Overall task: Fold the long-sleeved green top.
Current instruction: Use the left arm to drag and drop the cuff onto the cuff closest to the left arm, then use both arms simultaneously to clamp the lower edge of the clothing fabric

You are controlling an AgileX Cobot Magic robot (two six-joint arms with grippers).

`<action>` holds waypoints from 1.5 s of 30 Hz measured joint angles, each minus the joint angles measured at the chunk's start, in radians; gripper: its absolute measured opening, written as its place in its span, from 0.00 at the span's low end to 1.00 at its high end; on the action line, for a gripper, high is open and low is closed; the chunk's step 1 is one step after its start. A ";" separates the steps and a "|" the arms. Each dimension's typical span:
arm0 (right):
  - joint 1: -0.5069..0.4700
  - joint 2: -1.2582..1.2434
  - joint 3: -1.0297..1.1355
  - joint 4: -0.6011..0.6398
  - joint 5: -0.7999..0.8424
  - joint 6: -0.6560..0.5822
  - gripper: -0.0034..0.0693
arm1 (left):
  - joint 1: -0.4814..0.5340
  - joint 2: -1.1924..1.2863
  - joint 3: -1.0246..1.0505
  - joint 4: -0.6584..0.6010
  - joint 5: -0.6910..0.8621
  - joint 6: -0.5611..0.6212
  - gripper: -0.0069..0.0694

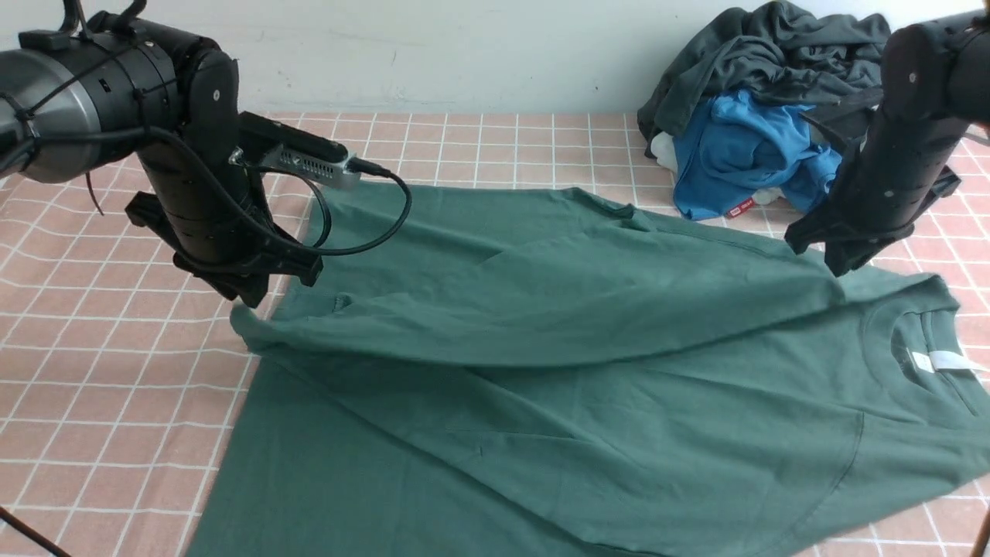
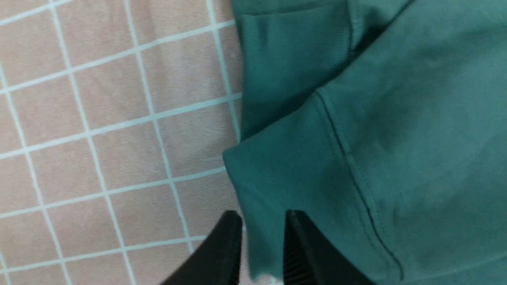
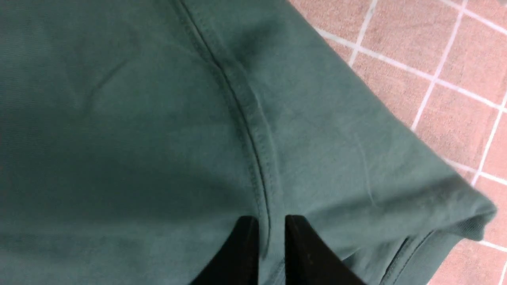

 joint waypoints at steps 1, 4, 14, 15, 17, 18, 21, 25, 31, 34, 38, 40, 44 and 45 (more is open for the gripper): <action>0.000 -0.010 0.001 0.013 0.015 0.011 0.29 | 0.000 -0.004 0.000 -0.015 0.009 0.010 0.39; 0.000 -0.069 0.003 0.066 0.051 0.018 0.37 | 0.000 -0.041 0.001 -0.067 0.046 0.023 0.55; 0.098 -0.443 0.158 0.354 0.058 -0.113 0.20 | -0.148 -0.260 0.294 -0.305 0.025 0.375 0.67; 0.140 -0.503 0.245 0.370 0.058 -0.139 0.15 | -0.175 -0.275 0.375 -0.300 -0.009 0.432 0.67; 0.220 -0.579 0.380 0.382 0.034 -0.183 0.09 | -0.206 -0.289 0.512 -0.256 -0.075 0.549 0.67; 0.246 -0.605 0.433 0.385 0.014 -0.204 0.07 | -0.211 -0.290 0.555 -0.234 -0.098 0.587 0.67; 0.303 -0.657 0.558 0.388 -0.047 -0.256 0.04 | -0.212 -0.291 0.644 -0.174 -0.164 0.663 0.67; 0.349 -0.696 0.709 0.389 -0.140 -0.299 0.03 | -0.212 -0.293 0.702 -0.064 -0.228 0.734 0.67; 0.349 -0.698 0.739 0.389 -0.186 -0.307 0.03 | -0.212 -0.297 0.704 0.008 -0.220 0.832 0.65; 0.349 -0.698 0.739 0.389 -0.189 -0.308 0.03 | -0.212 -0.302 0.707 -0.019 -0.211 0.855 0.62; 0.349 -0.698 0.739 0.397 -0.190 -0.309 0.03 | -0.212 -0.335 0.761 -0.059 -0.215 0.911 0.57; 0.349 -0.698 0.739 0.410 -0.190 -0.312 0.03 | -0.212 -0.352 0.800 -0.058 -0.237 0.948 0.57; 0.349 -0.698 0.739 0.430 -0.191 -0.317 0.03 | -0.212 -0.361 0.843 -0.017 -0.320 0.972 0.57; 0.349 -0.698 0.739 0.433 -0.191 -0.319 0.03 | -0.212 -0.360 0.845 -0.001 -0.339 0.972 0.56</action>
